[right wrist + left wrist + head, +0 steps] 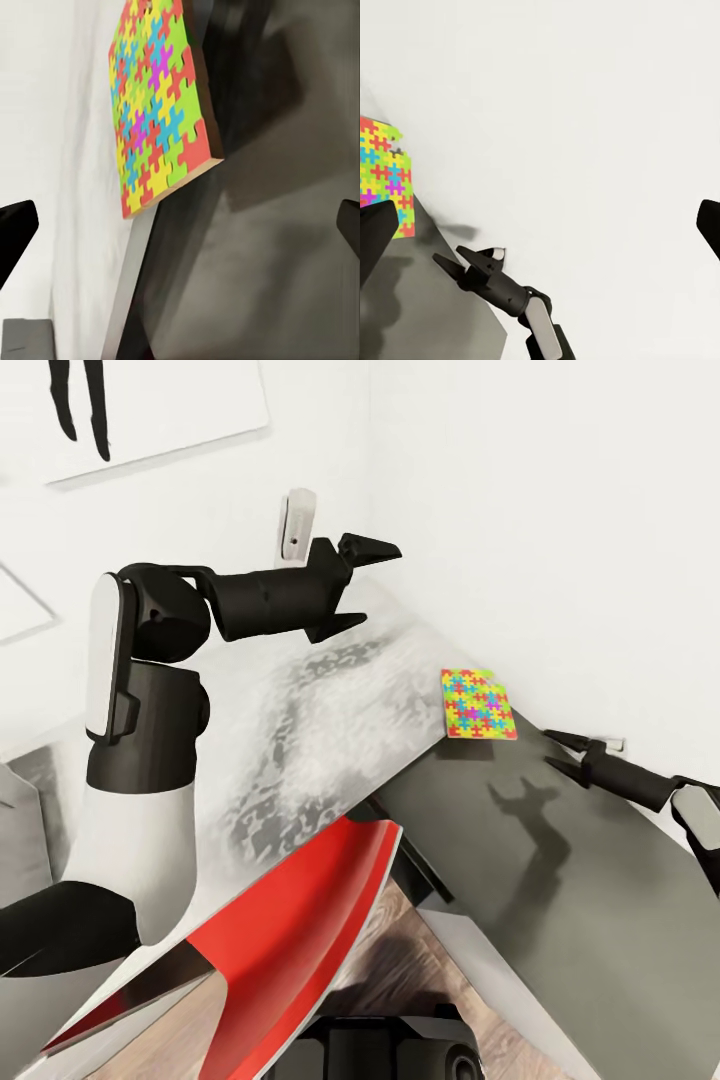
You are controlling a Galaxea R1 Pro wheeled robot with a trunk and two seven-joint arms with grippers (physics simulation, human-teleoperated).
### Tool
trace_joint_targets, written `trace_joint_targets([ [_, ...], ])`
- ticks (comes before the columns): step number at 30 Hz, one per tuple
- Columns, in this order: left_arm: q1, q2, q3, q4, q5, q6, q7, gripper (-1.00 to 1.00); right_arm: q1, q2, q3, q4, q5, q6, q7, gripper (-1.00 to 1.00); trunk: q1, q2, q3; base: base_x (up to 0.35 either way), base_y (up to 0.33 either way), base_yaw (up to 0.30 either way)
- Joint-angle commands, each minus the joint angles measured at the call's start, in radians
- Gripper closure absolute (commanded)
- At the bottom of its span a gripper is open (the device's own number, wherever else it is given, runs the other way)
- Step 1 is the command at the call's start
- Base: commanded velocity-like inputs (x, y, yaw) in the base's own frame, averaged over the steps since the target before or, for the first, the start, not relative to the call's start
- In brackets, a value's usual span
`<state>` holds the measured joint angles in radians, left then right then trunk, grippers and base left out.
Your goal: Put all the toys in the child's room - the three board games (two on the bed and one on the table), the two jigsaw puzzles on the table, and the tennis ball on the table - inside the toy box on the table in the child's room.
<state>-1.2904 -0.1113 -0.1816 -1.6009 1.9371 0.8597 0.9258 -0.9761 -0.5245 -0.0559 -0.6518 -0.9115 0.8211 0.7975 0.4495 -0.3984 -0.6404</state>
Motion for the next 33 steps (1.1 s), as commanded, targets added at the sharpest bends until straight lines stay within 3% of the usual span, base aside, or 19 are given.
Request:
trace_joint_targets([
  [1,-0.001,-0.001,0.001,0.000,0.009,0.001,0.010,-1.00,-0.001,0.000,-0.001,0.000,0.000,0.005,0.002,-1.00,0.001,-0.002,-0.002,0.000,0.000,0.013],
  [33,-0.004,0.002,-0.005,0.000,0.011,0.001,0.011,-1.00,-0.005,-0.021,-0.007,0.000,-0.001,0.000,0.003,-1.00,0.001,-0.002,-0.023,0.000,0.000,0.002],
])
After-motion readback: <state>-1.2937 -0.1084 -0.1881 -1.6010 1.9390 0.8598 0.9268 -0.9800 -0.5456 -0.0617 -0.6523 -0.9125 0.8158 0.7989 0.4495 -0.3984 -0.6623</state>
